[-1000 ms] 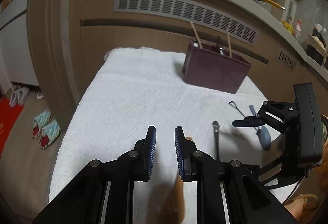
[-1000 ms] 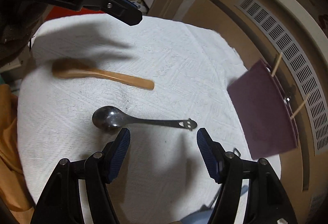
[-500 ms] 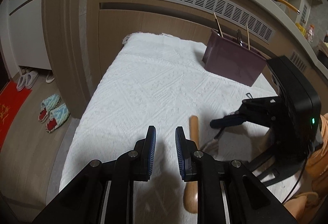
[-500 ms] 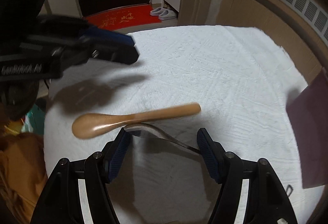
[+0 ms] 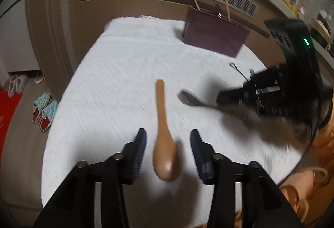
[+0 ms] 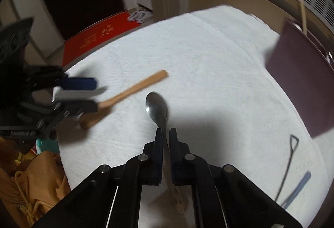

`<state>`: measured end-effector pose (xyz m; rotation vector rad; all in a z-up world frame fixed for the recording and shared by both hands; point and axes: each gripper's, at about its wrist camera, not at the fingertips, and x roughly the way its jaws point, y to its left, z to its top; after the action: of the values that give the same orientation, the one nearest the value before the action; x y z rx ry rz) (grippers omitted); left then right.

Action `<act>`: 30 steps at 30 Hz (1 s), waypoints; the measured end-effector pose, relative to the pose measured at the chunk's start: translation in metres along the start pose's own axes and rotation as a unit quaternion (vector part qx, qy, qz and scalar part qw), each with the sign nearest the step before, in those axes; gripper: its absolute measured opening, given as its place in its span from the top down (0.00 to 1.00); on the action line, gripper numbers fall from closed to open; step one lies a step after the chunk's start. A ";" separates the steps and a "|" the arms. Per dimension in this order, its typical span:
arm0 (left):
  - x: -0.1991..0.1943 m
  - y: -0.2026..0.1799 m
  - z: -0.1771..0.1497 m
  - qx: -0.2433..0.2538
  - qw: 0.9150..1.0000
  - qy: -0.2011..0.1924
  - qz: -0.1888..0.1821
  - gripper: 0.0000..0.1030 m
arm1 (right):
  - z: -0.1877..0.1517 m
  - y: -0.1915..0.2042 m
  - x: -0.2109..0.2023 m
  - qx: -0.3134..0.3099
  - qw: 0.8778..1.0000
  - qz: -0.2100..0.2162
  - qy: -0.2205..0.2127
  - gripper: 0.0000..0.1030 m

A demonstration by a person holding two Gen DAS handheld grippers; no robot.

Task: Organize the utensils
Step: 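Grasp the metal spoon with the right gripper while the left gripper lifts the wooden spoon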

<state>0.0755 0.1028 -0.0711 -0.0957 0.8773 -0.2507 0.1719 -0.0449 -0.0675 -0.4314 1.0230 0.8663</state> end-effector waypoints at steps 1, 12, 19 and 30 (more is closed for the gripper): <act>0.000 -0.007 -0.005 0.014 1.000 0.005 0.000 0.51 | -0.003 -0.008 -0.002 0.012 1.000 -0.007 -0.001 0.95; 0.010 -0.007 -0.016 -0.013 0.998 0.006 0.056 0.50 | -0.040 -0.041 -0.024 0.063 0.996 -0.066 -0.017 0.94; 0.001 -0.003 -0.015 -0.014 0.997 -0.025 0.065 0.70 | -0.016 0.009 -0.017 0.011 0.998 0.006 -0.055 0.54; -0.053 0.005 0.013 -0.008 0.990 -0.123 0.070 0.71 | 0.027 0.020 0.039 0.000 0.999 -0.017 -0.042 0.54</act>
<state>0.0540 0.1209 -0.0246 -0.0773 0.6365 -0.0972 0.1807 0.0021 -0.0868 -0.4081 0.9349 0.8481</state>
